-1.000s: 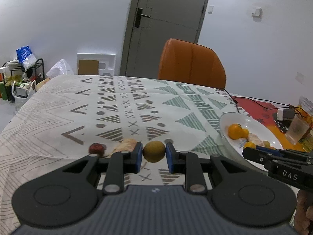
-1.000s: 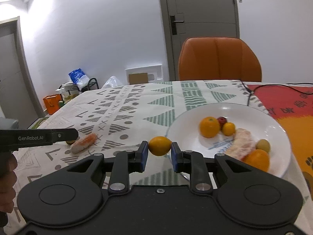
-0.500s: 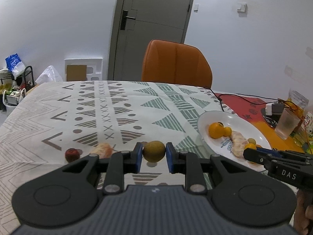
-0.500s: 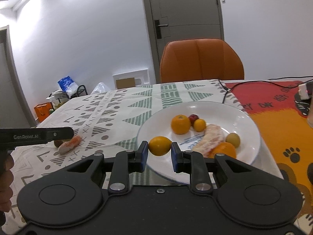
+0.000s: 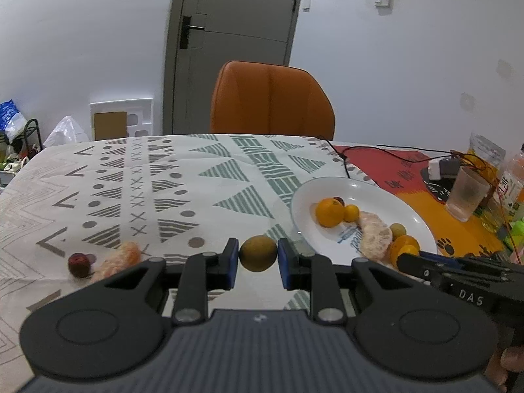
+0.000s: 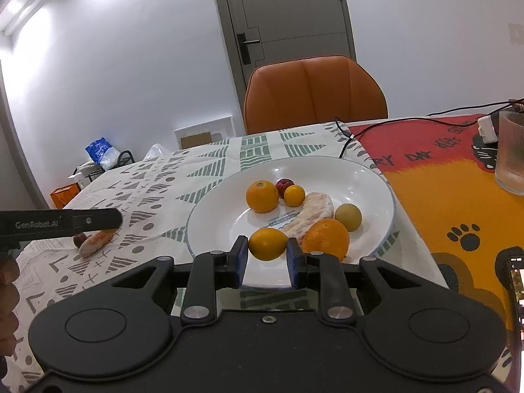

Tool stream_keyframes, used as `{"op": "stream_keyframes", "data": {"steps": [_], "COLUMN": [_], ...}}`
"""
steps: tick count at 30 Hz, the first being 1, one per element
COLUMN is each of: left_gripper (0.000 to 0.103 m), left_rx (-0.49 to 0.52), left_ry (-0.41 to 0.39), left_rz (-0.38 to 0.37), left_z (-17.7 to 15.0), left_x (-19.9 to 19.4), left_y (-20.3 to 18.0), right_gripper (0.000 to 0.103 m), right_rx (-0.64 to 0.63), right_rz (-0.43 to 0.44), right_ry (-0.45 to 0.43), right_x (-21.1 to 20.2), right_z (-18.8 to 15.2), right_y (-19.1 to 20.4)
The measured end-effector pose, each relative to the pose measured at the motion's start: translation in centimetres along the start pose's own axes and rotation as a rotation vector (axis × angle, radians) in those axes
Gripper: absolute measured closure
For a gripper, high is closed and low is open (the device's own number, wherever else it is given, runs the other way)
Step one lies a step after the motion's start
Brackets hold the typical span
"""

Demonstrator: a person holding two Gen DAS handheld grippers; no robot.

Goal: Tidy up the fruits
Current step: 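Carry the lemon onto the plate and open the right tool while the left tool carries the brown fruit there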

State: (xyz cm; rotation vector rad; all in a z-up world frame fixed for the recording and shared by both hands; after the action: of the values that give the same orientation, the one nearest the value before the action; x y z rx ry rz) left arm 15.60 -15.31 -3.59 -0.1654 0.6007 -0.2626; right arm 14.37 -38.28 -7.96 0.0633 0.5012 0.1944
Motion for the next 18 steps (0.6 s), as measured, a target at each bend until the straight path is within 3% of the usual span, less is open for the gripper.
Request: {"op": "stream_keyframes", "data": {"steps": [4,18], "left_gripper": [0.079,0.079], "left_rx": [0.009,0.061], "left_ry": [-0.002,0.018], "left_rz": [-0.006,-0.052], "left_z": [0.1,0.2], "left_x": [0.2,1.9], "left_y": [-0.7,-3.7], "right_gripper": [0.074,0.074], "right_rx": [0.006,0.040], "right_rz": [0.001,-0.029], "right_ry": [0.002,-0.022], "right_x": [0.0,-1.5], "right_z": [-0.3,-0.3], "right_y": [-0.4,-2.4]}}
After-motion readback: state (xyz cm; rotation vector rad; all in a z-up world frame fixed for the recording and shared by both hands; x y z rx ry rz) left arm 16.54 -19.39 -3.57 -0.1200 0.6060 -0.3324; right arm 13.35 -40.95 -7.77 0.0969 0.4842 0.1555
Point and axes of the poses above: each gripper's, at about its wrist camera, not at the fingertips, and x roughly the way its jaws point, y to its left, z to its top, the point moved 2 cm from there along x, roughly the way its jaws point, and after that the axes turned 6 degrees about -x, right-handed, at the moved point
